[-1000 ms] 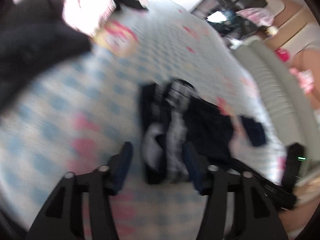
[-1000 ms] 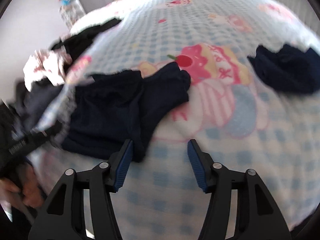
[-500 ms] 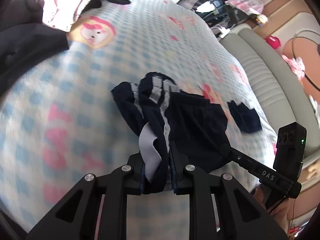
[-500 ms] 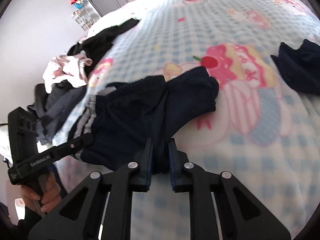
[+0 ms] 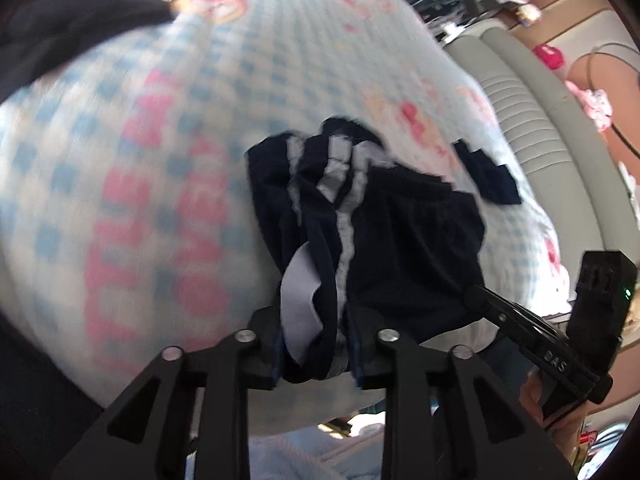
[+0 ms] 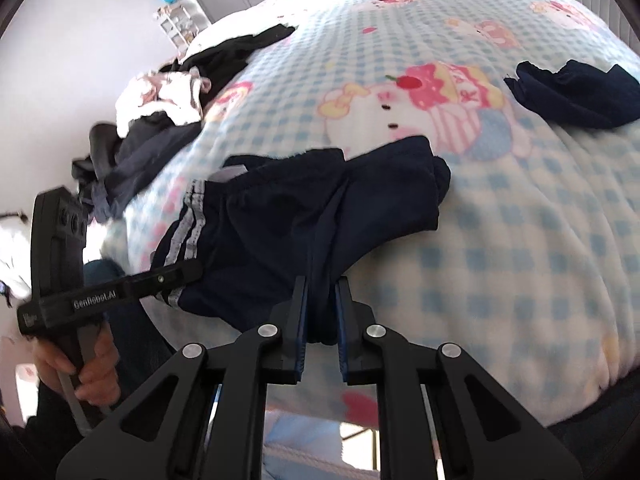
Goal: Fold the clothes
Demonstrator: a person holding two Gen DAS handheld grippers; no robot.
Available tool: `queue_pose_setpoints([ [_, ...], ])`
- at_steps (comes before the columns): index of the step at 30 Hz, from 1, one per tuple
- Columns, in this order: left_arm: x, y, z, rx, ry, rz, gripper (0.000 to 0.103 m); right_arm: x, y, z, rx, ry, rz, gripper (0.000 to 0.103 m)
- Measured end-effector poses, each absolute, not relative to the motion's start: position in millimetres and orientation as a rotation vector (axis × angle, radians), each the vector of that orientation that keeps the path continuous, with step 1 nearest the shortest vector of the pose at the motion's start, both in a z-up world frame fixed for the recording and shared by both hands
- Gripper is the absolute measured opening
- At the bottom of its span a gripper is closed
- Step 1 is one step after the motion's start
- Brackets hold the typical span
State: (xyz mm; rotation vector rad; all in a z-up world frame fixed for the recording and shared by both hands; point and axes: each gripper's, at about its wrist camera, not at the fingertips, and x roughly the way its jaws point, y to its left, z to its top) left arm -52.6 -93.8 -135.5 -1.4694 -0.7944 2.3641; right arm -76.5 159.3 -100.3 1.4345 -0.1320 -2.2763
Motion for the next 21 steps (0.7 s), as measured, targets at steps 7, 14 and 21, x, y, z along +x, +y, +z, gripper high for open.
queue_pose_setpoints([
  [7,-49.2,-101.5,-122.2,-1.342,-0.829,2.452,0.047,-81.8,155.4,-100.5,1.408,-0.154,-2.294,0.039],
  [14,-59.6,-85.3,-132.9,-1.426,-0.728,2.489,0.052,-96.5,144.0,-130.2,1.520,-0.112,-2.259,0.042],
  [21,-55.2,-88.7,-122.4,-1.364,-0.712,2.597,0.052,-93.9,166.5,-128.4,1.521,-0.172,-2.333,0.038],
])
